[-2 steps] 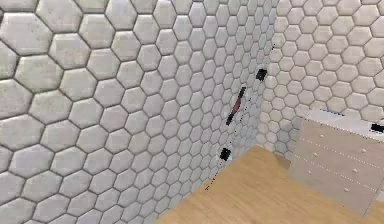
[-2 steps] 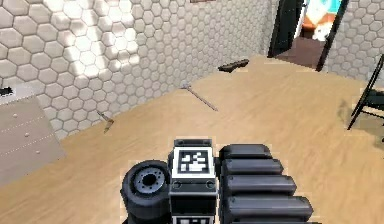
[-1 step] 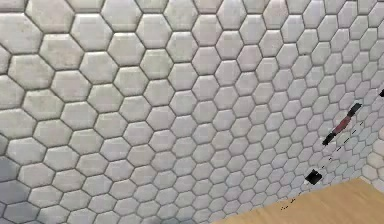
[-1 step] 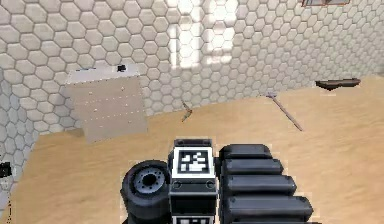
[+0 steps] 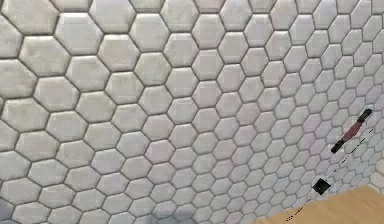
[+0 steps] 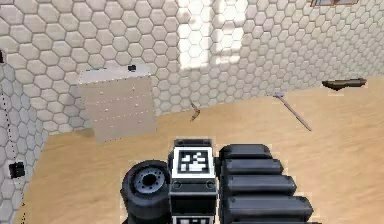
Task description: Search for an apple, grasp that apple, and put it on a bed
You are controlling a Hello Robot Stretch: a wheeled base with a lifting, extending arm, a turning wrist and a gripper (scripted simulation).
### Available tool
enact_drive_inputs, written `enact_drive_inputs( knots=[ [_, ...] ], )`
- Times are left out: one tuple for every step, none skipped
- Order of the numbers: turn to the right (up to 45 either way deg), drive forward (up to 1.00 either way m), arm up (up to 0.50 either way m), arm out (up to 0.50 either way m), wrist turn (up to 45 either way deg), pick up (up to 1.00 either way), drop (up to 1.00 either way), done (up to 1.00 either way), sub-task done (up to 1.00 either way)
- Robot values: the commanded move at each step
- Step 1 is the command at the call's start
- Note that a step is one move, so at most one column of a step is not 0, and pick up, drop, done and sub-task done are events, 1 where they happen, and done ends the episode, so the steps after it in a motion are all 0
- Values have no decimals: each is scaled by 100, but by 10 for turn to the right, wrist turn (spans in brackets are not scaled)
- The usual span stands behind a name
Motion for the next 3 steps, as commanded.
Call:
enact_drive_inputs(
  knots=[
    [-450, 0, 0, 0, 0, 0, 0, 0, 0],
    [-150, 0, 0, 0, 0, 0, 0, 0, 0],
    [0, 40, 0, 0, 0, 0, 0, 0, 0]
  ],
)
